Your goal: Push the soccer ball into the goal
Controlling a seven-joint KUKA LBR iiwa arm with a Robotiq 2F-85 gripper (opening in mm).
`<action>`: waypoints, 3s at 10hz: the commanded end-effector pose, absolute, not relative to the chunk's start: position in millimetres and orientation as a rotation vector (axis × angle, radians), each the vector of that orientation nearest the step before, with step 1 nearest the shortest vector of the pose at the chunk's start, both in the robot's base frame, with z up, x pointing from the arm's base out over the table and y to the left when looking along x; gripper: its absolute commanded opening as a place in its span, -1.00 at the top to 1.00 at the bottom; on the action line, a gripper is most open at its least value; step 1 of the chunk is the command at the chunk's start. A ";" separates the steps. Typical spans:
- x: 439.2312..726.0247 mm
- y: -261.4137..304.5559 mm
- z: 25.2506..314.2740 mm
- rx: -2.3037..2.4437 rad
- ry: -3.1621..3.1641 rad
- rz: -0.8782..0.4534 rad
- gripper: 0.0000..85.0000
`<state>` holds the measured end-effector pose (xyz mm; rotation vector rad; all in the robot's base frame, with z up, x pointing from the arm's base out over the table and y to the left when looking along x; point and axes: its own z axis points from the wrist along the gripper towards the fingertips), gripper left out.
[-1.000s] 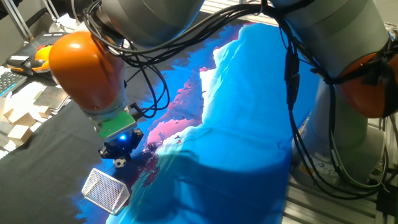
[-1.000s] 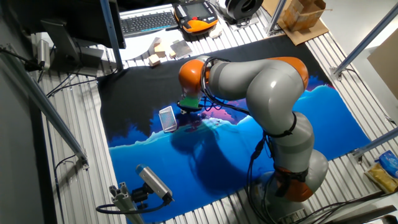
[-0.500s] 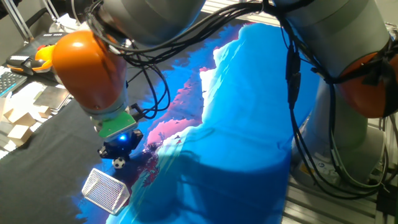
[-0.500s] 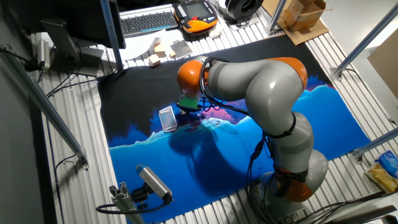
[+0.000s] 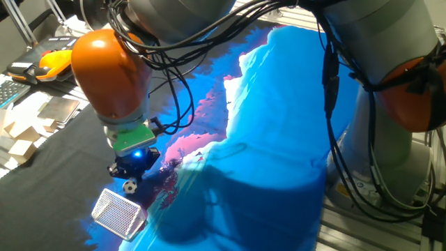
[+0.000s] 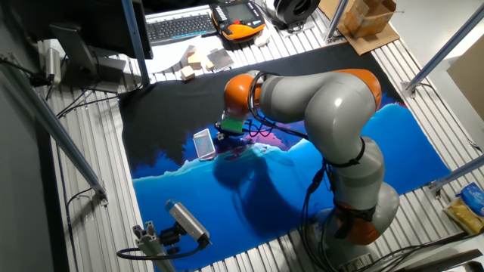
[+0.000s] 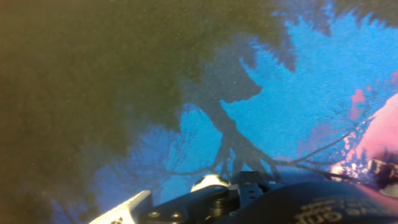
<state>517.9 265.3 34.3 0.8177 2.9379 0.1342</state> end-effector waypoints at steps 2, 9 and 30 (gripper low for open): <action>519.0 269.6 33.6 0.806 2.949 0.198 1.00; 517.8 277.0 30.3 0.824 2.993 0.328 1.00; 516.7 276.6 32.6 0.570 3.086 0.156 1.00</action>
